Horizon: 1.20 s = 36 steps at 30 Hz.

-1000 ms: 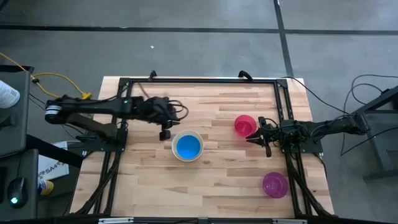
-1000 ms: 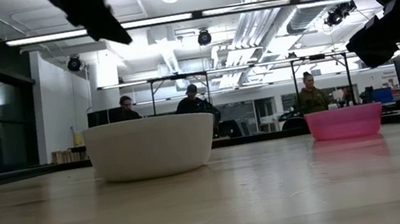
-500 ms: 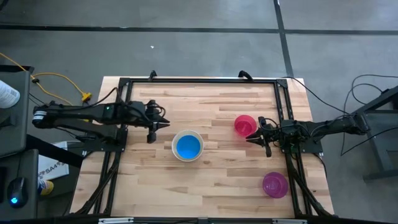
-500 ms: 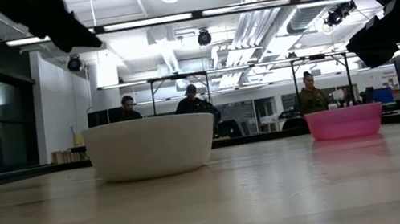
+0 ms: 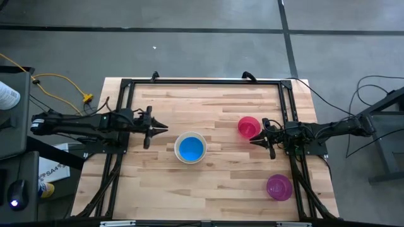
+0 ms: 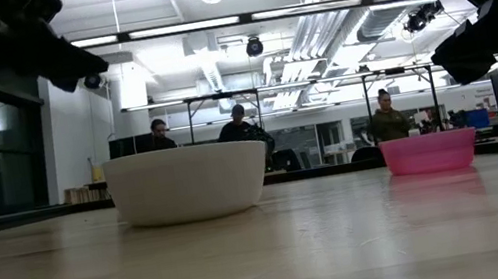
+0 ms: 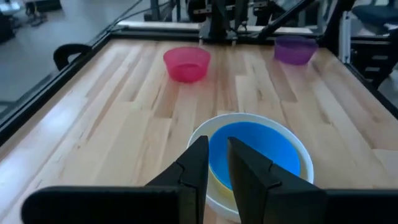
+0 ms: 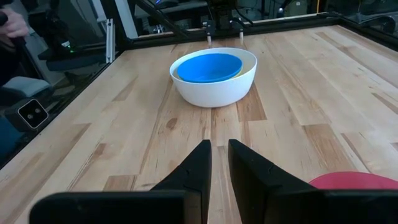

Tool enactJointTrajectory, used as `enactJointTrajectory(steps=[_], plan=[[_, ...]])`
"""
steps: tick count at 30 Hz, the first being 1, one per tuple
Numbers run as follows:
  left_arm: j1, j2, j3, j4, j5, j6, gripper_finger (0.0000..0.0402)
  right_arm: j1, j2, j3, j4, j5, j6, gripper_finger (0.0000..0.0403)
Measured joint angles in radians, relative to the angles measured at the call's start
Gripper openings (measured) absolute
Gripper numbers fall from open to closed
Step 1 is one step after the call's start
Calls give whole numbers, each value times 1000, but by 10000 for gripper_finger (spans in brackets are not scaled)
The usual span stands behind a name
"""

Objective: Nest bowls inside each other
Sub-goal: Stack the pink bowl on top of the blue bowl on the table

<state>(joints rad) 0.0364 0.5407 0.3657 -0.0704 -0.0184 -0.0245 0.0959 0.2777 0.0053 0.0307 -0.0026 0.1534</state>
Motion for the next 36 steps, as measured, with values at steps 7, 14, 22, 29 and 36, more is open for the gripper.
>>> enactJointTrajectory(steps=[7,14,22,29,36], plan=[[0,-71,-112,134,9,21,58,0,0,0,0,0,0,48],[0,-131,-200,258,30,31,58,0,0,0,2,0,0,48],[0,-195,-274,326,31,28,58,0,0,0,2,0,0,48],[0,-243,-308,360,53,28,58,0,0,0,2,0,0,48],[0,-278,-335,367,57,28,58,0,0,0,3,0,0,48]])
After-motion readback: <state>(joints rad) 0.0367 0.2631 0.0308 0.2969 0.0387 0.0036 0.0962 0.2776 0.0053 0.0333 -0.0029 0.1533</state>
